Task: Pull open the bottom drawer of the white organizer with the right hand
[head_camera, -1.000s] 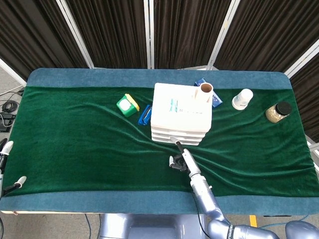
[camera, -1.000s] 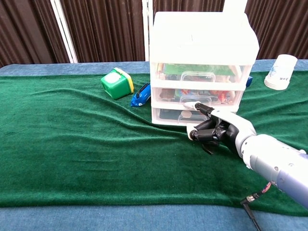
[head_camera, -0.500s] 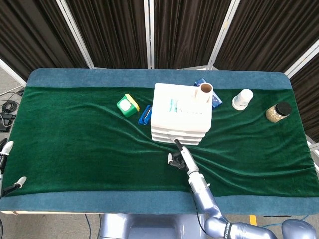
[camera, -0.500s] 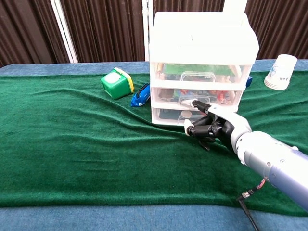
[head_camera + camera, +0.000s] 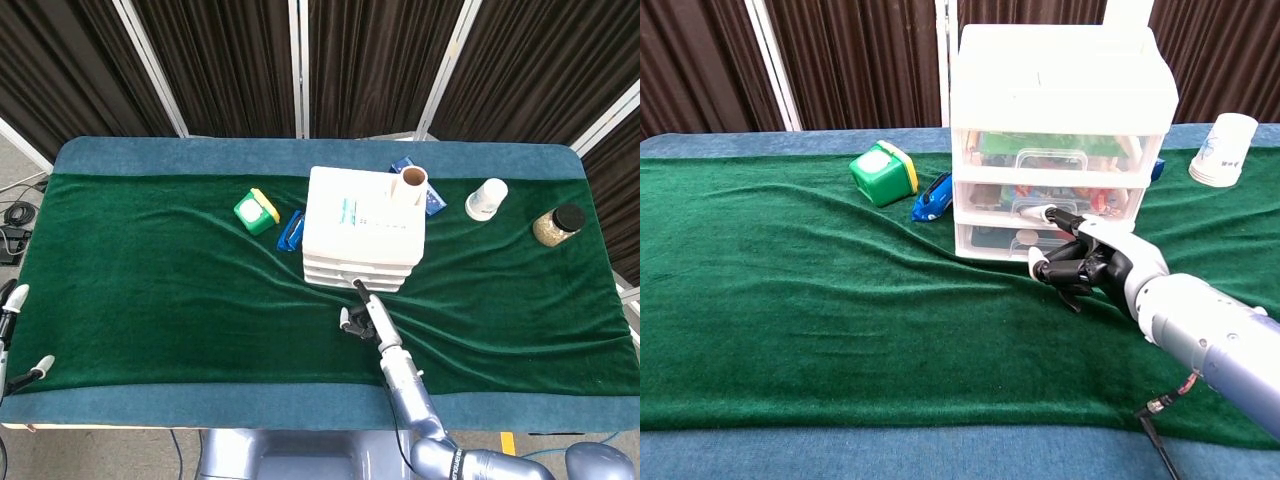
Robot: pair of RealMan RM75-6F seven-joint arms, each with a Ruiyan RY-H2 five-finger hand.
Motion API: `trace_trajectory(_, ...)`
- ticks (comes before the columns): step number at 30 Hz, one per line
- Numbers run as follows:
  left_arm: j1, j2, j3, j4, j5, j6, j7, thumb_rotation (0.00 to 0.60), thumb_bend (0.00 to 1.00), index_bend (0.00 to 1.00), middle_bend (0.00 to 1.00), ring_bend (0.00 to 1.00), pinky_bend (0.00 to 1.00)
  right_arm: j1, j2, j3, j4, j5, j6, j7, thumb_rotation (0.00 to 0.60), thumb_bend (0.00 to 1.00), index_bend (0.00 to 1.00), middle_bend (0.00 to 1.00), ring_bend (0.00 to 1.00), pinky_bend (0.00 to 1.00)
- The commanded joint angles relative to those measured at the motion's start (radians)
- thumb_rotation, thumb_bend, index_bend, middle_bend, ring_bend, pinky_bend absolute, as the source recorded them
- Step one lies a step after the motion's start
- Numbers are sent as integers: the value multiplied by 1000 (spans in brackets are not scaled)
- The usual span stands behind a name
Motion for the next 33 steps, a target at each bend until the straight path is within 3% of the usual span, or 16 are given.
trace_trajectory(1, -1, 0, 0, 0, 0, -2, 0, 600, 0, 0, 0, 0, 0, 5, -4, 3, 9, 4, -7, 1, 600, 586, 123, 925, 973, 832)
trace_trajectory(8, -3, -1, 0, 2, -3, -6, 0, 600, 0, 0, 0, 0, 0, 11, -3, 5, 17, 2, -34, 26, 600, 592, 145, 925, 973, 832)
trace_trajectory(16, -3, -1, 1, 1, -3, -8, 2, 600, 0, 0, 0, 0, 0, 8, 7, 2, 1, -9, -37, 37, 600, 608, 290, 925, 973, 833)
trace_trajectory(33, -1, -3, 4, -2, 5, -3, 13, 600, 0, 0, 0, 0, 0, -33, 71, -40, -79, -38, -29, 66, 600, 608, 301, 925, 974, 832)
